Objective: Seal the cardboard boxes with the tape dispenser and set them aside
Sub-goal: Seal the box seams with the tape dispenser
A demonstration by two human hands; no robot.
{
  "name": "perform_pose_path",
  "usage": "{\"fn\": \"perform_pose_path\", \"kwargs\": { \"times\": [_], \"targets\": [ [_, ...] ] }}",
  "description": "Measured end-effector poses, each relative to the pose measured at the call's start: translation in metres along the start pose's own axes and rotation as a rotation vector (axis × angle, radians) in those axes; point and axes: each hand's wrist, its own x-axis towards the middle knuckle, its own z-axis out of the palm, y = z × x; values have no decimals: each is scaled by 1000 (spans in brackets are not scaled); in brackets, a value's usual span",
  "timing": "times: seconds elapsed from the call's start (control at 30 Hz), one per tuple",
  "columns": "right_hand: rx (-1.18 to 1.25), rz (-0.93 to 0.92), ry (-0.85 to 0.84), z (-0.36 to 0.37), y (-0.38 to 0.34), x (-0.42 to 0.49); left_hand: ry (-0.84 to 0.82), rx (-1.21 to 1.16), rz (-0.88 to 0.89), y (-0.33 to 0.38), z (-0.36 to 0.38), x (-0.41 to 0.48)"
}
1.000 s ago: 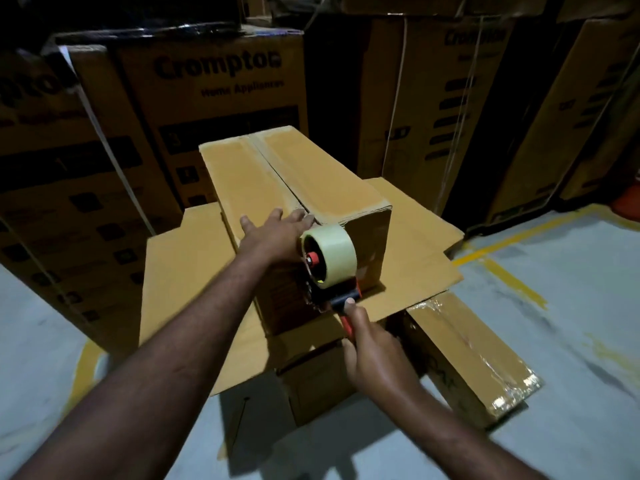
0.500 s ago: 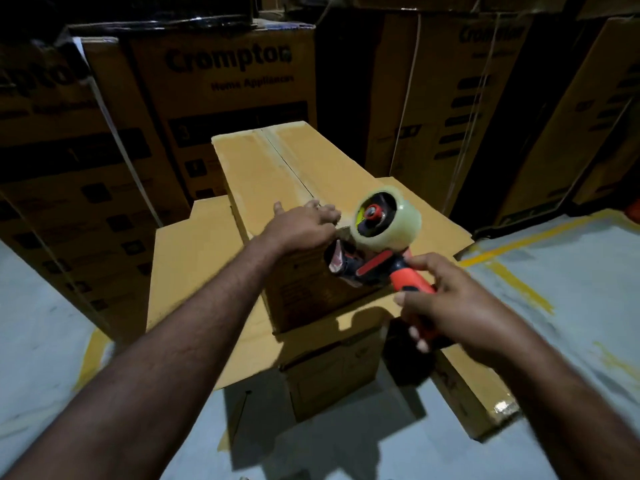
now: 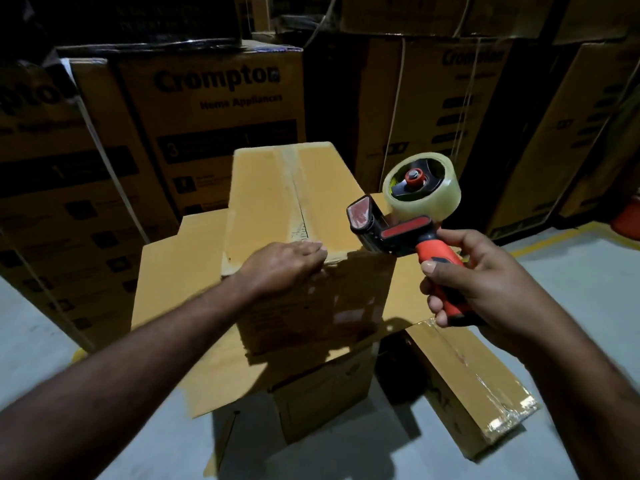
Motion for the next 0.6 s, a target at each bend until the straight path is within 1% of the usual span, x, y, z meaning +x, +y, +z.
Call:
{"fn": "perform_pose_path", "kwargs": {
  "times": [0.03, 0.1, 0.17, 0.2, 0.23, 0.27, 0.3, 0.37, 0.43, 0.53, 0.57, 0.6],
  "targets": [
    [5, -12, -10, 2, -1, 4, 43, -15, 82, -9, -1, -9],
    [10, -32, -29, 6, -2, 11, 136, 9, 144, -34, 7, -25],
    [13, -54, -58, 12, -3, 20, 125, 13, 97, -50, 11, -34],
    [15, -66, -75, 16, -3, 24, 110, 22, 16, -52, 11, -35],
    [19, -75, -95, 19, -3, 29, 85, 36, -102, -53, 13, -38],
    [25, -82, -114, 22, -2, 33, 54, 37, -247, -51, 17, -40],
    [33, -87, -137, 25, -1, 38, 69, 18, -384, -47, 22, -43],
    [49, -91, -184, 32, 2, 48, 195, -124, -612, -29, 34, -48],
    [68, -97, -229, 39, 5, 60, 338, -371, -856, -2, 40, -42],
    [96, -113, -284, 51, 9, 78, 491, -670, -1219, 26, 37, -4],
    [111, -117, -305, 54, 10, 83, 555, -741, -1290, 31, 36, 9],
    [132, -118, -328, 55, 10, 88, 643, -782, -1316, 33, 38, 19]
  ]
}}
